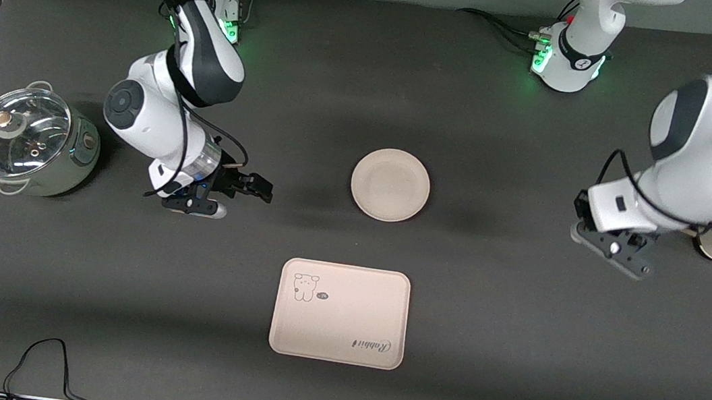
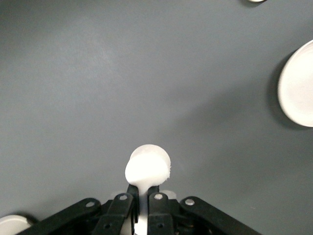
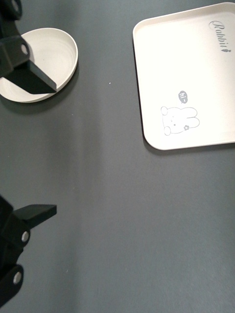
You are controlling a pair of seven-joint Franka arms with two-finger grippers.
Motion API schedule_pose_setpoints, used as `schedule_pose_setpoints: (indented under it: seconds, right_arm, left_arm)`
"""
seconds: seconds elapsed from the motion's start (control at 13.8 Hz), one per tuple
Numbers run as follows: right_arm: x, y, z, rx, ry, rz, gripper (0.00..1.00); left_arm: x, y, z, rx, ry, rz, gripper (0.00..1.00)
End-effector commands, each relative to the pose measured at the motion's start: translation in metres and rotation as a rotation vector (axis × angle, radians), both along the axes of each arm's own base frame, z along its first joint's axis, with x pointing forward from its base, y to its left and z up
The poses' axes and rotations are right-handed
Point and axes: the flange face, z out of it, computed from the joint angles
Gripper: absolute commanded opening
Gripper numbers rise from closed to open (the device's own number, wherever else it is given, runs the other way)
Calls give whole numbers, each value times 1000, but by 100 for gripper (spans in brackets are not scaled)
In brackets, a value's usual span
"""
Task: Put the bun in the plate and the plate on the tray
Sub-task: 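Carry the bun over the plate while the right gripper approaches, then lower the bun onto the plate and open the left gripper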
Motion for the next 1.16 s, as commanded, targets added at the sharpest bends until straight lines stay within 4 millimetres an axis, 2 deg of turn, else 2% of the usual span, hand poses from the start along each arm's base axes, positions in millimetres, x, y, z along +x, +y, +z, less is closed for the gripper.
schedule_pose_setpoints:
  seconds: [0.0,0.15,0.22,0.36,0.44,0.65,0.73,0.95,1.09]
  right_arm:
    - [0,0,1,18,-12,-36,100]
    - [4,-1,2,23,-35,-47,100]
    - [5,-1,1,23,-38,-48,100]
    - [1,0,-4,19,-28,-47,100]
    - [1,1,-5,19,-28,-44,100]
    - [-3,16,-14,27,-29,-65,100]
    - [-7,30,-19,30,-34,-75,100]
    - [-7,36,-34,27,-38,-97,100]
    - [-5,40,-47,25,-64,-102,100]
  left_arm:
    - [-33,-71,18,-30,29,164,0]
    - [-62,-155,17,-36,22,314,0]
    - [-75,-197,8,-47,10,383,0]
    - [-98,-259,-15,-75,12,503,0]
    - [-109,-282,-27,-77,9,529,0]
    - [-130,-327,-73,-35,-24,572,0]
    - [-137,-338,-87,-27,-31,569,1]
    - [-158,-354,-142,-6,-61,567,2]
    - [-164,-351,-185,2,-95,553,2]
